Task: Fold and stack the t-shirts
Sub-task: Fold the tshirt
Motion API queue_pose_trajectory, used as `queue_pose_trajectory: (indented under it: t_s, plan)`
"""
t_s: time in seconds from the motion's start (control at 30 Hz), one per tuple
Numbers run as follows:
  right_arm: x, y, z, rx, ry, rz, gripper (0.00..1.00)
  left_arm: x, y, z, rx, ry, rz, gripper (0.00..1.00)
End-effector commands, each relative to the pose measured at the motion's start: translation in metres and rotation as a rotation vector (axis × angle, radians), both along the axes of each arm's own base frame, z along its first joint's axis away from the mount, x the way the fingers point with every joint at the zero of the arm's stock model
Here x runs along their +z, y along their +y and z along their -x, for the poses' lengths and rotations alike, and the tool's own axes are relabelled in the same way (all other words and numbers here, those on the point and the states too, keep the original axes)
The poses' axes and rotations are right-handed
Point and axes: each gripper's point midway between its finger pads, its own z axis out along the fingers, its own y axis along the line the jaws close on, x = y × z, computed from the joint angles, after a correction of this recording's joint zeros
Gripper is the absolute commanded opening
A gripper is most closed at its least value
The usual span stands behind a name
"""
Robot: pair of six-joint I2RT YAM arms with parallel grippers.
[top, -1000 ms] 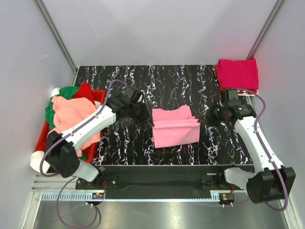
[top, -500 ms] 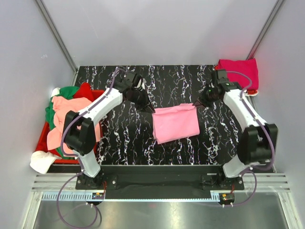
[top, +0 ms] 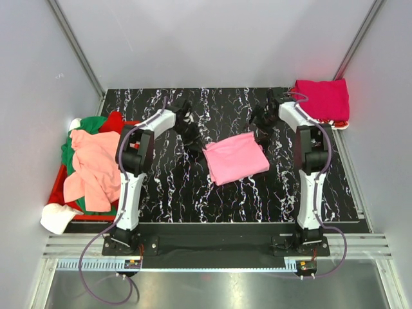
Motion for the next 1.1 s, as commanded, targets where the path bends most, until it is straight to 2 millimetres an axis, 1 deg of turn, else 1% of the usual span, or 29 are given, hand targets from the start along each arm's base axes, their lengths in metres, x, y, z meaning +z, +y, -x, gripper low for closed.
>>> queue_pose_trajectory:
  t_s: [0.0,0.03,0.07,0.1,0.13,0.17,0.2,0.23,0.27,0.3,0.33,0.37,0.4,0.43,0.47,0.5,0.53,0.57,0.6,0.67,0.7,0.73,0.77,0.83,0.87,0.9,0.97,1.03,1.07]
  plan:
    - [0.032,-0.011,-0.032,0.025,-0.114,0.035,0.87,0.018,0.012,-0.034,0.039,-0.057,0.057,0.35]
    - [0.036,-0.015,-0.030,0.022,-0.111,0.047,0.88,0.014,0.019,-0.041,0.045,-0.066,0.048,0.41]
    - [0.040,-0.020,-0.030,0.018,-0.121,0.061,0.89,0.026,0.021,-0.053,0.041,-0.111,0.038,0.51]
    - [0.051,-0.031,-0.024,-0.006,-0.137,0.097,0.89,0.026,0.026,-0.057,0.011,-0.134,0.013,0.53]
    - [0.059,-0.034,-0.022,-0.013,-0.164,0.113,0.89,0.031,0.034,-0.055,0.007,-0.131,-0.032,0.54]
    - [0.065,-0.038,-0.017,-0.016,-0.183,0.130,0.89,0.045,0.036,-0.063,-0.014,-0.187,-0.045,0.57]
    - [0.076,-0.045,0.000,-0.029,-0.197,0.158,0.90,0.063,0.040,-0.064,-0.013,-0.237,-0.074,0.59]
    - [0.081,-0.048,0.006,-0.043,-0.219,0.166,0.90,0.069,0.044,-0.062,-0.012,-0.259,-0.096,0.62]
    - [0.086,-0.046,0.014,-0.049,-0.230,0.147,0.90,0.079,0.047,-0.061,-0.012,-0.293,-0.116,0.73]
    - [0.088,-0.043,0.039,-0.047,-0.229,0.127,0.90,0.102,0.049,-0.060,-0.005,-0.361,-0.148,0.75]
    - [0.092,-0.038,0.043,-0.048,-0.271,0.104,0.90,0.102,0.049,-0.053,-0.011,-0.371,-0.162,0.75]
    - [0.094,-0.028,0.054,-0.036,-0.280,0.056,0.89,0.108,0.048,-0.049,-0.023,-0.398,-0.168,0.75]
    - [0.084,-0.023,0.078,-0.028,-0.265,0.032,0.87,0.125,0.043,-0.042,-0.031,-0.441,-0.159,0.75]
    - [0.086,-0.013,0.079,-0.023,-0.302,-0.003,0.85,0.120,0.030,-0.030,-0.069,-0.442,-0.144,0.74]
    - [0.083,-0.005,0.088,-0.004,-0.299,-0.045,0.80,0.123,0.021,-0.023,-0.092,-0.458,-0.125,0.73]
    - [0.067,-0.003,0.104,0.001,-0.268,-0.062,0.77,0.132,0.002,-0.008,-0.134,-0.473,-0.078,0.72]
    - [0.064,0.001,0.104,0.002,-0.281,-0.082,0.74,0.126,-0.008,-0.003,-0.154,-0.482,-0.052,0.71]
    - [0.056,0.002,0.108,0.004,-0.268,-0.092,0.71,0.127,-0.016,0.001,-0.169,-0.492,-0.032,0.71]
    - [0.037,0.004,0.119,0.014,-0.218,-0.101,0.66,0.125,-0.030,0.009,-0.196,-0.493,-0.024,0.70]
    - [0.020,0.003,0.124,0.011,-0.190,-0.097,0.61,0.120,-0.041,0.014,-0.216,-0.478,-0.019,0.69]
    - [0.005,0.003,0.134,0.016,-0.153,-0.093,0.58,0.114,-0.048,0.018,-0.222,-0.456,-0.010,0.69]
    - [0.000,0.003,0.138,0.014,-0.142,-0.091,0.57,0.112,-0.051,0.020,-0.223,-0.446,-0.006,0.68]
    - [-0.012,0.006,0.152,0.027,-0.109,-0.076,0.56,0.111,-0.053,0.022,-0.221,-0.438,-0.001,0.68]
    - [-0.016,0.013,0.166,0.037,-0.097,-0.063,0.54,0.111,-0.056,0.024,-0.226,-0.442,-0.001,0.67]
    - [-0.022,0.015,0.177,0.044,-0.078,-0.051,0.54,0.112,-0.057,0.025,-0.227,-0.445,0.001,0.67]
    - [-0.017,0.026,0.187,0.078,-0.082,-0.053,0.54,0.115,-0.056,0.026,-0.223,-0.452,0.001,0.67]
    - [-0.013,0.028,0.195,0.082,-0.078,-0.035,0.55,0.114,-0.052,0.027,-0.228,-0.456,-0.013,0.67]
    - [0.006,0.029,0.200,0.089,-0.098,-0.036,0.61,0.114,-0.047,0.031,-0.226,-0.455,-0.037,0.67]
    - [0.021,0.029,0.193,0.086,-0.134,-0.030,0.68,0.113,-0.044,0.033,-0.229,-0.459,-0.047,0.67]
